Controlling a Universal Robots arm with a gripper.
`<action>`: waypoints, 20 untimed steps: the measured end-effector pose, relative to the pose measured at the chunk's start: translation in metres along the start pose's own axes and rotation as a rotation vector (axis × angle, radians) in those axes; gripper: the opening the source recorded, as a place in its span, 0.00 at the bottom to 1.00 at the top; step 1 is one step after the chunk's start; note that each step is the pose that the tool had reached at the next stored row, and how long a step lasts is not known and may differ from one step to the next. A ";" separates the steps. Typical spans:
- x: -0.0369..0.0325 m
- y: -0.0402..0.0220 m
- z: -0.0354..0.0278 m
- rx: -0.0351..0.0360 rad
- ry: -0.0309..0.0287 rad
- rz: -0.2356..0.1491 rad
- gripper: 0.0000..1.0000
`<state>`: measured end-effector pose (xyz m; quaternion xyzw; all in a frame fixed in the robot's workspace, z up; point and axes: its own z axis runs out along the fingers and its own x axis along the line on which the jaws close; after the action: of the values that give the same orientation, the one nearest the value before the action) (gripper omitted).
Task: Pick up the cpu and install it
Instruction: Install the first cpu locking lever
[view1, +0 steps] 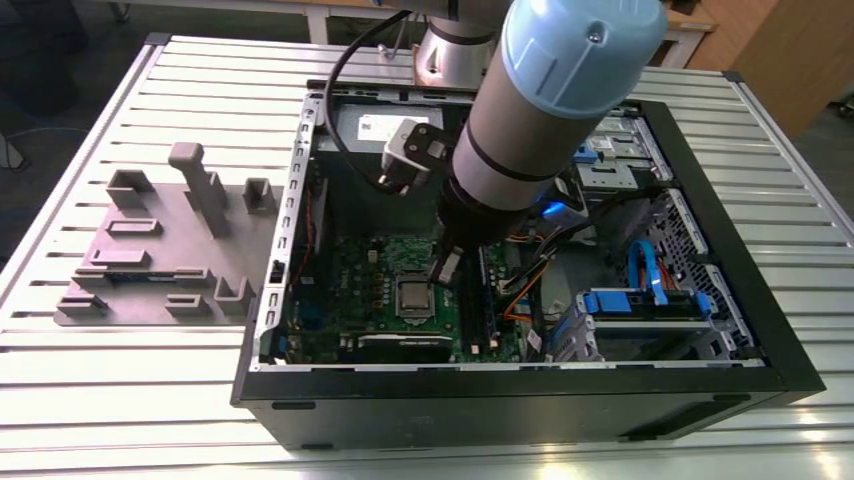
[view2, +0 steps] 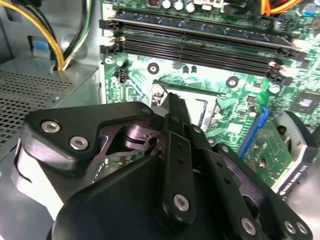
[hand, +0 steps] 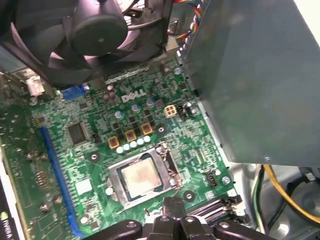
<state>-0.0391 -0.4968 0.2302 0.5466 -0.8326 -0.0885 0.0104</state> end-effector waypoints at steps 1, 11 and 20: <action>0.0000 0.0000 0.0001 0.0029 0.0038 0.000 0.11; 0.0000 0.0001 0.0002 0.0008 0.0136 -0.053 0.11; 0.0000 0.0000 0.0003 -0.0020 0.0142 -0.083 0.11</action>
<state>-0.0392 -0.4968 0.2298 0.5811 -0.8092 -0.0858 0.0132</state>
